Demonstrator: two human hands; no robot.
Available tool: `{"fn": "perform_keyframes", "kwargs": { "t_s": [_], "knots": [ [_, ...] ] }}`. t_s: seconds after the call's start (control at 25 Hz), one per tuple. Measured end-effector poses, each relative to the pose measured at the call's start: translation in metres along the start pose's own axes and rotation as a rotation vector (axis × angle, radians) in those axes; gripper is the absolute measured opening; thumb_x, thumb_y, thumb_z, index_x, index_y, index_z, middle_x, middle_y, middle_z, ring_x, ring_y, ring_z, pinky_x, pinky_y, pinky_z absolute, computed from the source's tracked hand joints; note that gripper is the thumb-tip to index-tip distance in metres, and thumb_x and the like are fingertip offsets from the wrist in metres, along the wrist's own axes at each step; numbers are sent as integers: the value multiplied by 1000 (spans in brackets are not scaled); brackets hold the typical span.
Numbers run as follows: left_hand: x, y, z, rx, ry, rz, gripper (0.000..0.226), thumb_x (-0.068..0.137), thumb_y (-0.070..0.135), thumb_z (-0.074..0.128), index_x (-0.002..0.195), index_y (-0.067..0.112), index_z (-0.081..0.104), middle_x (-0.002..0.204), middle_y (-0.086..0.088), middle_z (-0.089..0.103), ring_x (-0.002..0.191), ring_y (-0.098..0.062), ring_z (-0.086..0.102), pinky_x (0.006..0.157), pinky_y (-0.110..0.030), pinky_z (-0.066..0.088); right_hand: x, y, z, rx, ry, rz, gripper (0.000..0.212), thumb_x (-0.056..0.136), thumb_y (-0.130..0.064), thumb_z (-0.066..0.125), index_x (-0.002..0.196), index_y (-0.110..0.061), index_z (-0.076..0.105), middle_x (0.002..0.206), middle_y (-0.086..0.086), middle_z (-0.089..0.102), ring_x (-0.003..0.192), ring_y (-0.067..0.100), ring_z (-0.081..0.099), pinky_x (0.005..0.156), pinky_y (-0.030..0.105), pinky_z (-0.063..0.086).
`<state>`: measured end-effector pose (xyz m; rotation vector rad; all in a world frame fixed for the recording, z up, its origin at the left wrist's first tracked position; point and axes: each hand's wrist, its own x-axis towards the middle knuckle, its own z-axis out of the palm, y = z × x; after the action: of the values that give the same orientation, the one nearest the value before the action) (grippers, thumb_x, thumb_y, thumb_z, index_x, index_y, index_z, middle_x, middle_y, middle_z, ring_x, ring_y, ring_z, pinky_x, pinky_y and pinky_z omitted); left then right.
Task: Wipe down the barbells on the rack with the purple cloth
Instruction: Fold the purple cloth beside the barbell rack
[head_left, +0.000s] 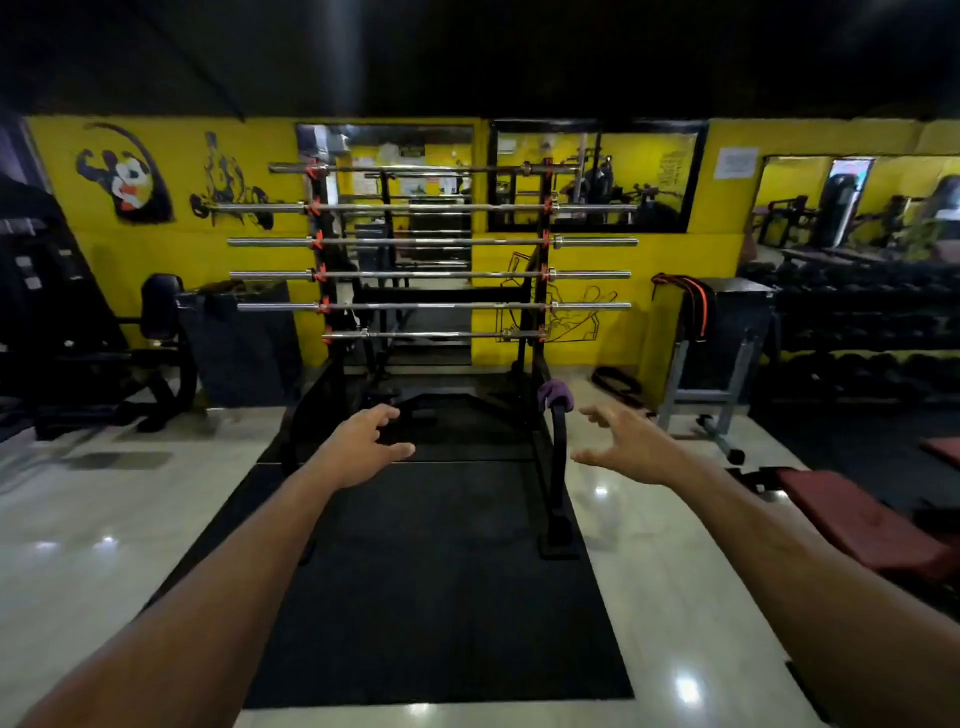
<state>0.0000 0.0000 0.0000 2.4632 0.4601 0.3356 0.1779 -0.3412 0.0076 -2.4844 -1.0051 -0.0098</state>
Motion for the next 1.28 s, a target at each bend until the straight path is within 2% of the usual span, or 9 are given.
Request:
{"fn": "perform_keyframes", "kwargs": {
  "t_s": [0.12,0.36,0.52,0.64,0.8,0.92,1.08,1.28],
  "knots": [
    [51,-5,38,-93,2,-42,63,89,40,72,145,26,45,147,-1,48,131,-18,50,98,-32,45,36,42,6,1,-8,41,78,82,-54,76,146,-24,45,144,2,53,129,17,51,108,41,44],
    [147,-7,111,-55,-101,-99,64,89,35,73,145,25,45,146,-3,48,131,-19,50,100,-36,49,121,125,34,131,-69,143,71,85,-41,77,145,-19,47,141,5,55,129,18,51,102,31,42],
    [208,-25,127,-21,-94,-139,64,89,36,73,145,27,45,146,-2,49,129,-18,52,100,-35,48,188,161,61,156,-104,142,74,85,-41,78,146,-15,46,142,7,55,129,20,52,102,32,44],
    [257,-49,140,-31,-109,-171,64,88,35,74,145,28,45,146,-2,49,129,-18,51,100,-35,48,244,178,83,171,-126,129,73,85,-40,78,145,-16,45,139,7,55,127,18,53,97,25,42],
    [336,-94,172,-101,-109,-215,63,88,36,74,144,30,46,147,0,49,130,-17,51,104,-40,48,323,198,122,157,-180,144,69,87,-41,76,145,-20,45,139,6,54,127,19,52,102,32,45],
    [388,-123,198,-185,-141,-263,62,89,36,73,144,31,46,146,-1,49,131,-18,50,104,-42,48,370,214,138,180,-181,207,70,87,-41,76,145,-19,45,140,4,54,128,17,52,103,31,45],
    [470,-149,227,-251,-263,-281,61,89,35,73,143,31,47,147,-1,48,131,-17,50,98,-34,48,425,244,151,194,-175,302,67,88,-39,75,144,-21,45,139,3,56,129,16,53,103,32,46],
    [578,-161,266,-256,-366,-266,61,89,31,74,143,29,48,145,0,49,131,-17,50,96,-33,49,480,292,185,280,-172,442,63,88,-41,75,142,-27,46,135,0,58,124,12,54,102,33,49]
  ]
}}
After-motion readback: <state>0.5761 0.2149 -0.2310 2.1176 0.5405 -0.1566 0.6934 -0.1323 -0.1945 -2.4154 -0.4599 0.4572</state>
